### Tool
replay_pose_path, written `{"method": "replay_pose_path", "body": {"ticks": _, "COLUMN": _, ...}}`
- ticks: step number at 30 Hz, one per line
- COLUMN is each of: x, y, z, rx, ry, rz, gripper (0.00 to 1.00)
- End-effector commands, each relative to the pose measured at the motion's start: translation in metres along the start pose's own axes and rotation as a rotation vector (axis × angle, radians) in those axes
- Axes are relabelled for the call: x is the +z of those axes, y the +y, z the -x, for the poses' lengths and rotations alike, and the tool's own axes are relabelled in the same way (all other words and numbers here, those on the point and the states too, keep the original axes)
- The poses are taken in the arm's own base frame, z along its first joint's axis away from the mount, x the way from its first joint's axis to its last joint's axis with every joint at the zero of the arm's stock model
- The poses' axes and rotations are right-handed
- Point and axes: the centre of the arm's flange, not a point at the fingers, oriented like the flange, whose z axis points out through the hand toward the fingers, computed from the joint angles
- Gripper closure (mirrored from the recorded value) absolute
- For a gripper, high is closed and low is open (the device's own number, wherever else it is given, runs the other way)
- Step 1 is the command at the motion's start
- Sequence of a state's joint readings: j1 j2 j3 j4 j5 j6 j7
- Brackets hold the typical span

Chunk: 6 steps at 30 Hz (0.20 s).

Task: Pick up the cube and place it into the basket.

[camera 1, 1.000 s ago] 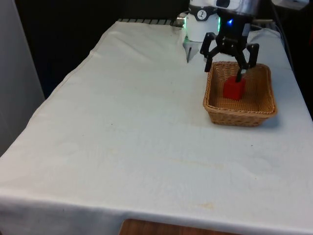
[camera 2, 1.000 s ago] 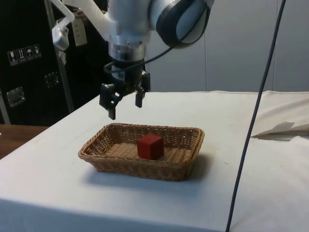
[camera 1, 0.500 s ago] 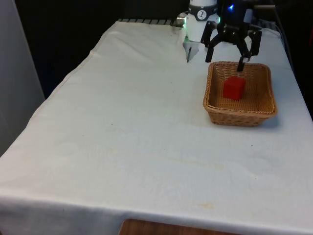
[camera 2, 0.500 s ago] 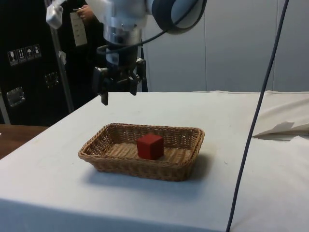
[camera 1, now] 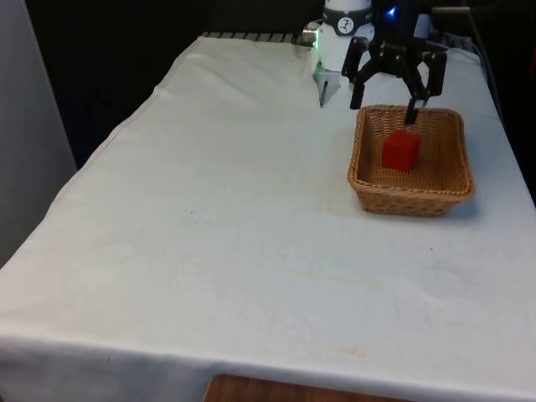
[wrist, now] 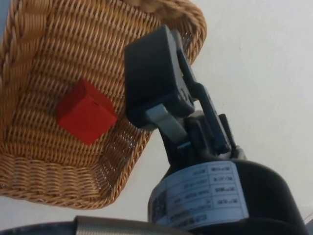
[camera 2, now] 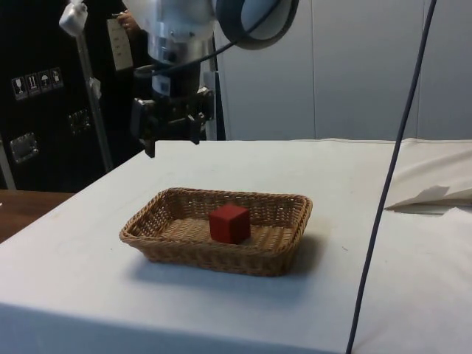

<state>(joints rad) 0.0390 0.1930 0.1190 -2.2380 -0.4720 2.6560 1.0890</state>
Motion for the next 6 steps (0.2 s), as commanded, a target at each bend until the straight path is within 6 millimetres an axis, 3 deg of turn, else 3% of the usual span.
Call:
{"method": "replay_pose_path", "body": {"ticks": 1, "x": 0.0023, "y": -0.0019, "z": 0.0006, "rx": 0.001, "ry": -0.016, "rz": -0.004, "gripper": 0.0}}
{"method": "replay_pose_path", "body": {"ticks": 6, "x": 0.0011, "y": -0.0012, "z": -0.0021, "rx": 0.001, "ry": -0.003, "rz": 0.003, "gripper": 0.0}}
